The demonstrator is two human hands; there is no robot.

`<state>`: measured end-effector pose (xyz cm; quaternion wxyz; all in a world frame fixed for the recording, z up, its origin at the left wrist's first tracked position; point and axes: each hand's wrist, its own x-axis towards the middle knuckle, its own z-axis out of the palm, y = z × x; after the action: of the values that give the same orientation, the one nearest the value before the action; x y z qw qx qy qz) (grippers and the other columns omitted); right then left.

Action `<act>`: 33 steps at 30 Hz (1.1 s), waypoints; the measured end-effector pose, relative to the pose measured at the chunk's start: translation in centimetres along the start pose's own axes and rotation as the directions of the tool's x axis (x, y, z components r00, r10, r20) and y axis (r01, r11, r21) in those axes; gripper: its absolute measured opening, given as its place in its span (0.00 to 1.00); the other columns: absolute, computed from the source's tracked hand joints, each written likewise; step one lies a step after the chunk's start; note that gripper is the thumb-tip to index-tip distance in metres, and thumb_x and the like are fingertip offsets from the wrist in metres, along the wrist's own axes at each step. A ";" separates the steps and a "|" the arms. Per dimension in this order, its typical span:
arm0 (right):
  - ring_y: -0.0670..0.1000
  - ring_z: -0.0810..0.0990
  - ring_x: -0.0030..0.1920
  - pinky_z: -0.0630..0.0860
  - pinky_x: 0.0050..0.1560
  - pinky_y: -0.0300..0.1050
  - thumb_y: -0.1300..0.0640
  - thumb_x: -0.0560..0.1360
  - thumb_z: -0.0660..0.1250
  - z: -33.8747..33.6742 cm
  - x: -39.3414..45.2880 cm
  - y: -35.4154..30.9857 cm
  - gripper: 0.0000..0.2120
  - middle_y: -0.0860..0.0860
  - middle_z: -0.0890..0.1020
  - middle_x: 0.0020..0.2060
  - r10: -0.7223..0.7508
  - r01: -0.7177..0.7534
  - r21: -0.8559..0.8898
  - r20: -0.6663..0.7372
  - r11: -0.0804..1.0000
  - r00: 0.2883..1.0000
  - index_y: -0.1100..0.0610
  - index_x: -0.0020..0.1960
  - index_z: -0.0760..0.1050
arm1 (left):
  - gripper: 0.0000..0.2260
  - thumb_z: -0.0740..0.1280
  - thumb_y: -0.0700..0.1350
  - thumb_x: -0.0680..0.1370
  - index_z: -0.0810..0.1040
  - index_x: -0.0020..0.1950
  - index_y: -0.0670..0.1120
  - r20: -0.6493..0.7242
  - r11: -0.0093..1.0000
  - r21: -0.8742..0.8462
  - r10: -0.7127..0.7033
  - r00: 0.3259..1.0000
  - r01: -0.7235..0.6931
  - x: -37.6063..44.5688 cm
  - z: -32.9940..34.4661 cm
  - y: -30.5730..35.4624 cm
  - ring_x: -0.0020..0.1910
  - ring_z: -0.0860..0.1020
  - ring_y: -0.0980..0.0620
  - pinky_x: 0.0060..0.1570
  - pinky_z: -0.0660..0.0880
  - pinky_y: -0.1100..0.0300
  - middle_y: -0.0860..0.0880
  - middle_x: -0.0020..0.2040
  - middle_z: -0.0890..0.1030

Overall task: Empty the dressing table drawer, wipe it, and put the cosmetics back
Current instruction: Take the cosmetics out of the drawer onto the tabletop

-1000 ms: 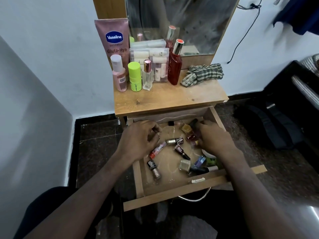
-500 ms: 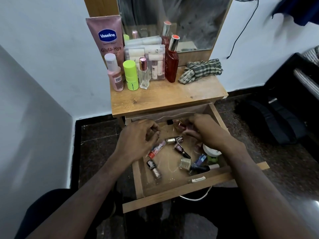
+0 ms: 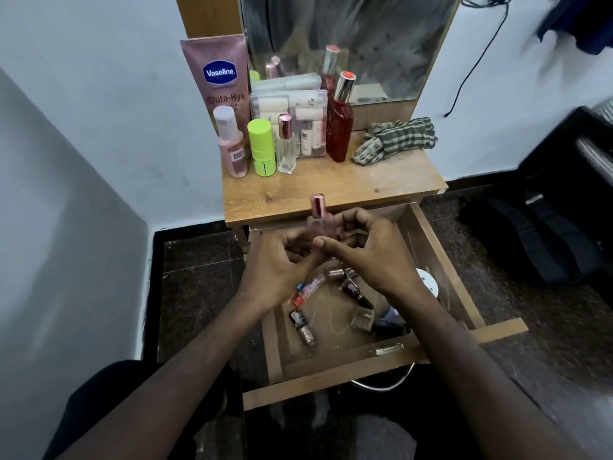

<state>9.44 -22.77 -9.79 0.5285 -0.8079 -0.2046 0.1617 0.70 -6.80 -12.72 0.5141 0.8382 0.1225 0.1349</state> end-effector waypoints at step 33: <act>0.39 0.84 0.44 0.75 0.52 0.24 0.51 0.77 0.77 3.4 9.9 -2.5 0.13 0.48 0.89 0.49 -0.360 0.196 -0.386 -0.417 0.901 0.834 0.55 0.59 0.87 | 0.02 0.74 0.44 0.78 0.86 0.50 0.48 -0.074 0.902 0.415 0.168 0.983 -0.123 0.9 0.3 -3.6 0.36 0.79 0.62 0.35 0.71 0.75 0.56 0.41 0.84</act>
<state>16.01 -14.27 -9.27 0.4387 -0.8596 -0.2084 -0.1590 1.44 -5.16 -16.03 0.3087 0.9252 0.1126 0.1896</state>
